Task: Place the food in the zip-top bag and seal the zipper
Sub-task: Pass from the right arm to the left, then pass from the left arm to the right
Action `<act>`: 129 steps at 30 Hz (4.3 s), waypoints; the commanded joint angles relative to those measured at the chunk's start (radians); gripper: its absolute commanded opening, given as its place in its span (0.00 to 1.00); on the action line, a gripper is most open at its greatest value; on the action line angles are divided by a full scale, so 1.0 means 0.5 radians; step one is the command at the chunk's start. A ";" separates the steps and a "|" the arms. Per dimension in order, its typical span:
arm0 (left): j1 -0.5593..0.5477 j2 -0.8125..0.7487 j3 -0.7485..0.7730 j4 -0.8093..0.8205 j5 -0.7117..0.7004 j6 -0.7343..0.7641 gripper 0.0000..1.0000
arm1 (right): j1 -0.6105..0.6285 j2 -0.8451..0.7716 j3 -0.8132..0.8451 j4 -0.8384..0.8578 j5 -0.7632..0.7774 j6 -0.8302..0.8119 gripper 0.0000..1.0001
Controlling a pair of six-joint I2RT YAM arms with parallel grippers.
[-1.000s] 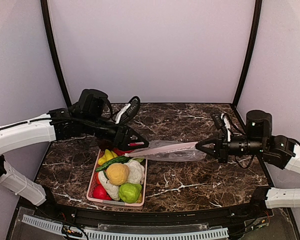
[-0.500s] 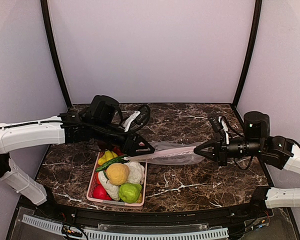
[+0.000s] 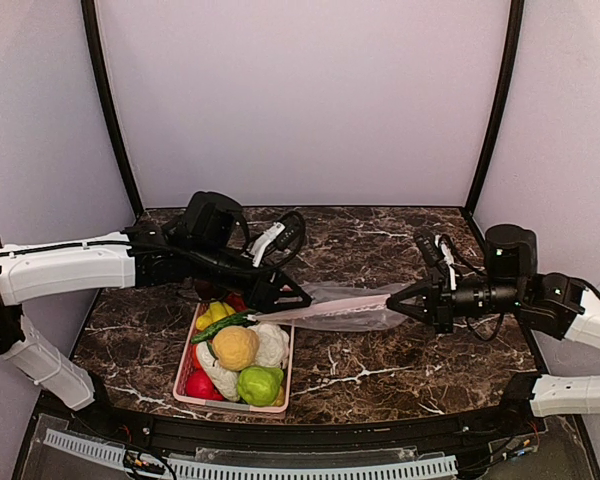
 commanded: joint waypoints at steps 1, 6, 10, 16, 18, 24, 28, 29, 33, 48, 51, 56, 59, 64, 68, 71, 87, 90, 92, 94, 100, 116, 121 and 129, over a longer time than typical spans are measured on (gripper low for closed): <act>-0.019 -0.023 -0.022 0.034 0.078 0.091 0.49 | -0.005 0.019 0.006 0.075 -0.009 0.000 0.00; -0.045 0.005 -0.018 0.003 0.061 0.138 0.49 | -0.006 0.049 0.008 0.093 -0.018 0.001 0.00; -0.061 0.042 -0.002 -0.023 0.050 0.167 0.47 | -0.005 0.057 0.016 0.101 -0.019 0.001 0.00; -0.074 0.069 0.003 -0.036 0.012 0.192 0.41 | -0.006 0.060 0.021 0.106 -0.012 0.001 0.00; -0.080 0.082 0.004 -0.040 0.013 0.199 0.37 | -0.005 0.063 0.018 0.110 -0.005 0.001 0.00; -0.106 0.118 0.017 -0.031 0.080 0.227 0.22 | -0.006 0.082 0.021 0.147 0.238 0.042 0.00; -0.113 0.143 0.043 -0.021 0.113 0.227 0.10 | -0.005 0.138 0.070 0.177 0.418 0.044 0.00; -0.115 0.143 0.046 -0.008 0.124 0.226 0.09 | -0.006 0.160 0.095 0.178 0.457 0.042 0.00; -0.115 0.139 0.052 0.069 0.144 0.193 0.02 | -0.004 0.294 0.226 0.165 0.707 0.041 0.00; -0.119 0.147 0.114 0.613 -0.389 -0.137 0.01 | -0.005 0.582 0.864 -0.102 1.142 0.256 0.71; -0.116 0.160 0.140 0.734 -0.604 -0.282 0.01 | -0.005 0.472 0.841 -0.120 1.070 0.336 0.84; -0.117 0.204 0.147 1.070 -0.816 -0.484 0.01 | -0.005 0.361 0.731 -0.109 0.916 0.473 0.91; -0.117 0.256 0.149 1.222 -0.877 -0.596 0.01 | -0.003 0.359 0.629 -0.055 0.795 0.549 0.92; -0.141 0.289 0.129 1.335 -0.983 -0.667 0.01 | 0.011 0.456 0.490 0.099 0.626 0.642 0.83; -0.159 0.273 0.063 1.363 -1.078 -0.708 0.01 | 0.061 0.580 0.484 0.208 0.609 0.657 0.81; -0.173 0.263 0.017 1.383 -1.117 -0.731 0.01 | 0.117 0.687 0.510 0.259 0.651 0.652 0.82; -0.205 0.207 -0.136 1.390 -1.144 -0.745 0.01 | 0.262 1.009 0.581 0.450 0.841 0.724 0.34; -0.206 0.202 -0.148 1.391 -1.155 -0.749 0.01 | 0.261 0.994 0.570 0.471 0.846 0.722 0.23; -0.209 0.200 -0.154 1.400 -1.152 -0.754 0.01 | 0.261 0.990 0.560 0.489 0.841 0.724 0.19; -0.210 0.205 -0.156 1.407 -1.146 -0.758 0.01 | 0.258 0.991 0.547 0.507 0.818 0.724 0.19; -0.212 0.213 -0.150 1.418 -1.159 -0.774 0.01 | 0.267 1.030 0.541 0.521 0.725 0.727 0.35; -0.218 0.234 -0.147 1.451 -1.168 -0.810 0.01 | 0.270 1.185 0.632 0.564 0.718 0.705 0.46; -0.218 0.234 -0.152 1.463 -1.188 -0.821 0.01 | 0.298 1.178 0.597 0.619 0.723 0.716 0.51; -0.220 0.245 -0.145 1.457 -1.189 -0.830 0.01 | 0.340 1.187 0.561 0.639 0.757 0.713 0.54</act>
